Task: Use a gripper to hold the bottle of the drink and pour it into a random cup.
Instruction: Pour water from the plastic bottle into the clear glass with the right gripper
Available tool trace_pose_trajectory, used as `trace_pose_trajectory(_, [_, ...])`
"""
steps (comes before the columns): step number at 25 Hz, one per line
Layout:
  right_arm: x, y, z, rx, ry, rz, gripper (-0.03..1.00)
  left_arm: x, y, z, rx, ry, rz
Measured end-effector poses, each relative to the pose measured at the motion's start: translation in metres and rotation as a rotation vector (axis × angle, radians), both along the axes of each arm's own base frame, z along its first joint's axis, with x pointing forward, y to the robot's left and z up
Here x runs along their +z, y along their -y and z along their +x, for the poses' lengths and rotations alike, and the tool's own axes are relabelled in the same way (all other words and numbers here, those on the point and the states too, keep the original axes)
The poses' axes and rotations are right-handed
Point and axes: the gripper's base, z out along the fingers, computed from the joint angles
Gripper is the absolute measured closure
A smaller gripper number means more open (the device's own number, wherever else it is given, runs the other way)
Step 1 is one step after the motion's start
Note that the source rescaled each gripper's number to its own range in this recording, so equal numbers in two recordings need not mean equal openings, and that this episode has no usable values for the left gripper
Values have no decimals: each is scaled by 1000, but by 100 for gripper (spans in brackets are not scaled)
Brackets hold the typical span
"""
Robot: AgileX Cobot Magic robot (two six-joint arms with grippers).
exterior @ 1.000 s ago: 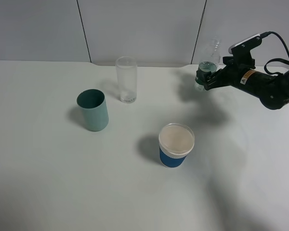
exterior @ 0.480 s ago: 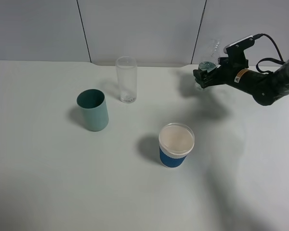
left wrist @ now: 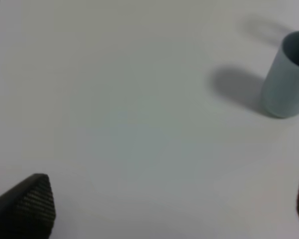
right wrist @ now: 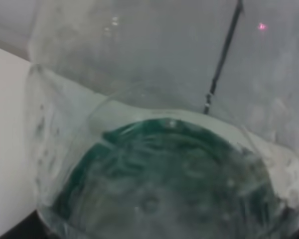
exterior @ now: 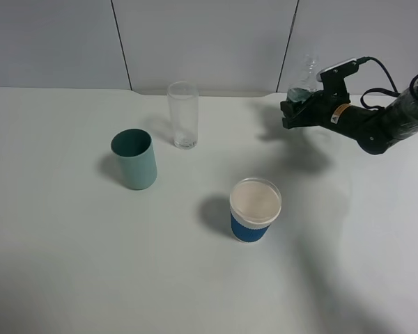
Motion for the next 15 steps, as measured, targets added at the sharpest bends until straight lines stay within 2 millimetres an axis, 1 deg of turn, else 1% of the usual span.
trace_pose_trajectory(6, [1,-7,-1,23,-6,1,97,0,0,0,0,0,0])
trace_pose_trajectory(9, [7,-8,-1,29,-9,-13,97,0,0,0,0,0,0])
trace_pose_trajectory(15, [20,-17,-6,102,8,-25,97,0,0,0,0,0,0])
